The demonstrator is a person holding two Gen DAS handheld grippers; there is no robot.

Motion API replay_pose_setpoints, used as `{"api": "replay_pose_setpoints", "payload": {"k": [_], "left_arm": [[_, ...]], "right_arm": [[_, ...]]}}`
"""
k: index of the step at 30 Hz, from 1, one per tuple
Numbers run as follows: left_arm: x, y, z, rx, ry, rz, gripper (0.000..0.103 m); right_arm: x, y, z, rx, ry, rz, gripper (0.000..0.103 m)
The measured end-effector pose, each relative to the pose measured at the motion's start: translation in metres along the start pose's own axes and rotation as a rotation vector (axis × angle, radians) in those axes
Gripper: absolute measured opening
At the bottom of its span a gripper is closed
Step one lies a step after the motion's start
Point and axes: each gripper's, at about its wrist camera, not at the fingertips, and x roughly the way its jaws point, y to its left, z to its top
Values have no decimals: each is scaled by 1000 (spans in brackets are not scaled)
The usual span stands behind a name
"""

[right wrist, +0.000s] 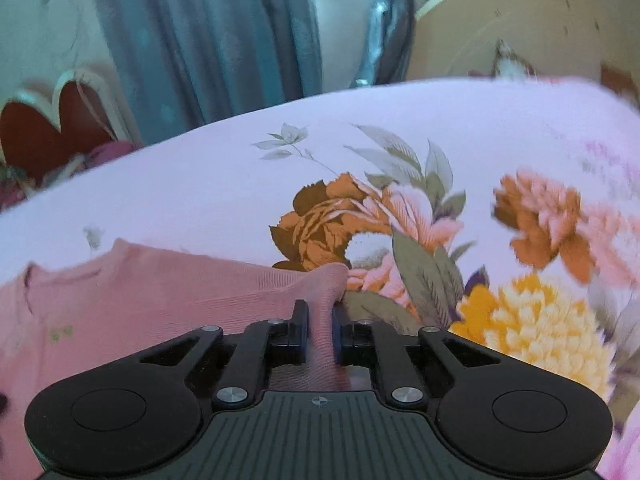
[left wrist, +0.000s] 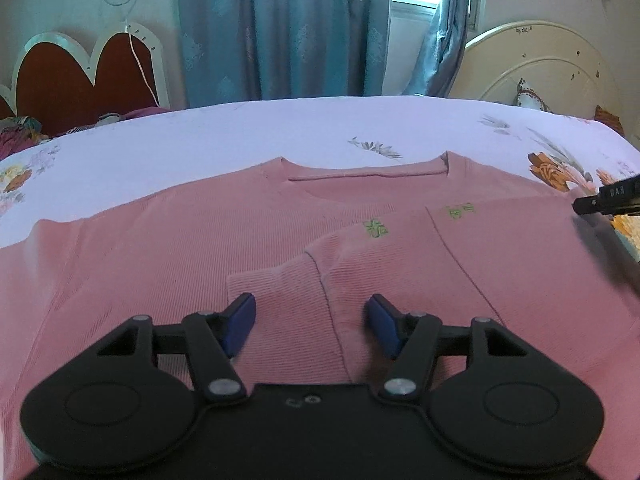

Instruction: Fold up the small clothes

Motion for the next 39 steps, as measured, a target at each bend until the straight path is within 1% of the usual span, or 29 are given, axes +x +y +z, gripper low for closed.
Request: {"api": "replay_pose_setpoints", "payload": {"k": [1, 3, 5, 6, 7, 9, 12, 13, 14, 15, 16, 17, 21, 30, 34, 39], "left_arm": [[-1, 0, 1, 1, 2, 2, 63], [1, -1, 1, 12, 1, 10, 66], [3, -1, 2, 16, 2, 20, 72], [4, 1, 4, 8, 10, 29, 79], [6, 4, 6, -11, 24, 33, 81], [2, 9, 8, -43, 38, 26, 80], [-6, 11, 8, -41, 41, 52, 80], [-8, 12, 8, -45, 47, 56, 80], [-12, 13, 8, -52, 51, 57, 81], [-17, 15, 8, -59, 51, 57, 81], [-20, 16, 8, -62, 50, 62, 81], [-25, 17, 8, -61, 49, 71, 81], [-48, 29, 7, -59, 29, 111, 84], [-84, 77, -2, -108, 14, 174, 85], [-96, 109, -10, -145, 16, 198, 85], [-112, 169, -25, -239, 22, 256, 85]], "right_arm": [[0, -4, 0, 22, -15, -15, 11], [1, -8, -1, 36, -24, -78, 11], [-1, -8, -2, 21, -30, -89, 11], [-5, -4, -2, -6, -32, -97, 12], [-11, 0, -2, -31, -41, -106, 12], [-29, 6, -4, -50, -66, -96, 12], [-52, 21, -13, -51, -70, -19, 12], [-58, 29, -18, -69, -62, 7, 17], [-64, 39, -23, -87, -54, 23, 37], [-69, 48, -29, -104, -48, 43, 53], [-75, 58, -36, -119, -52, 65, 73], [-82, 68, -42, -140, -58, 93, 73], [-86, 105, -57, -193, -27, 154, 72], [-94, 174, -69, -250, -11, 241, 73], [-95, 208, -71, -278, -4, 275, 72], [-96, 249, -73, -301, -29, 278, 72]]}}
